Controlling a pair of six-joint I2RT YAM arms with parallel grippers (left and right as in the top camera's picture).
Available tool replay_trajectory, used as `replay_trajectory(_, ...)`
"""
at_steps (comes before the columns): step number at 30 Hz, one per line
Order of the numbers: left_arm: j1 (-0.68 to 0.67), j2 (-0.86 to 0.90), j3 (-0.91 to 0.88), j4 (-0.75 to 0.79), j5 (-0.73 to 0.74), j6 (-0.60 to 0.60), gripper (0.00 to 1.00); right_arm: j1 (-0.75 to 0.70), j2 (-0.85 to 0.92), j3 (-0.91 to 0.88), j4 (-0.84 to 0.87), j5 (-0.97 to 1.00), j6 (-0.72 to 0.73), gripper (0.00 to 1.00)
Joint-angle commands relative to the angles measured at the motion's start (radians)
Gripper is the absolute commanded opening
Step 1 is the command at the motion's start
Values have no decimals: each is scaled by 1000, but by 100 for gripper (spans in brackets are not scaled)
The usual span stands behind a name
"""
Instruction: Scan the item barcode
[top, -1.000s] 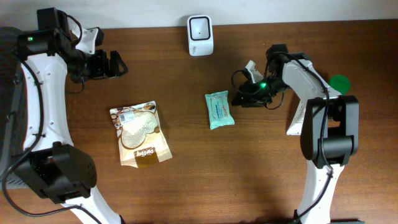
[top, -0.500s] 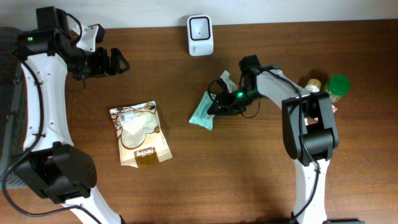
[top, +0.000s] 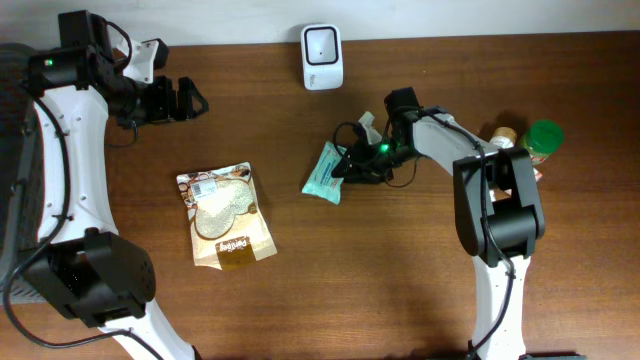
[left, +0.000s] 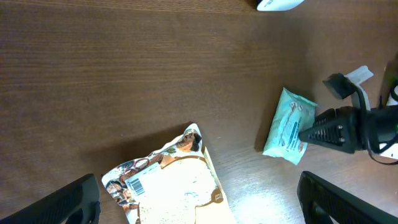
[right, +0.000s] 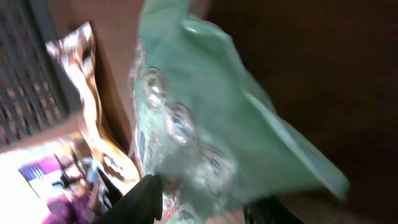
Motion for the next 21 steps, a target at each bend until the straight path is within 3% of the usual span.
replay_trajectory(1, -2, -2, 6, 2, 21, 10, 99, 4, 16, 20, 23, 88, 249, 40)
replay_trajectory(10, -2, -2, 6, 2, 20, 10, 99, 104, 16, 20, 180, 180, 325, 37)
replay_trajectory(15, -2, -2, 6, 2, 21, 10, 99, 97, 6, 20, 151, 172, 278, 32)
replay_trajectory(21, -2, -2, 6, 2, 18, 10, 99, 84, -48, 20, 126, 111, 219, 36)
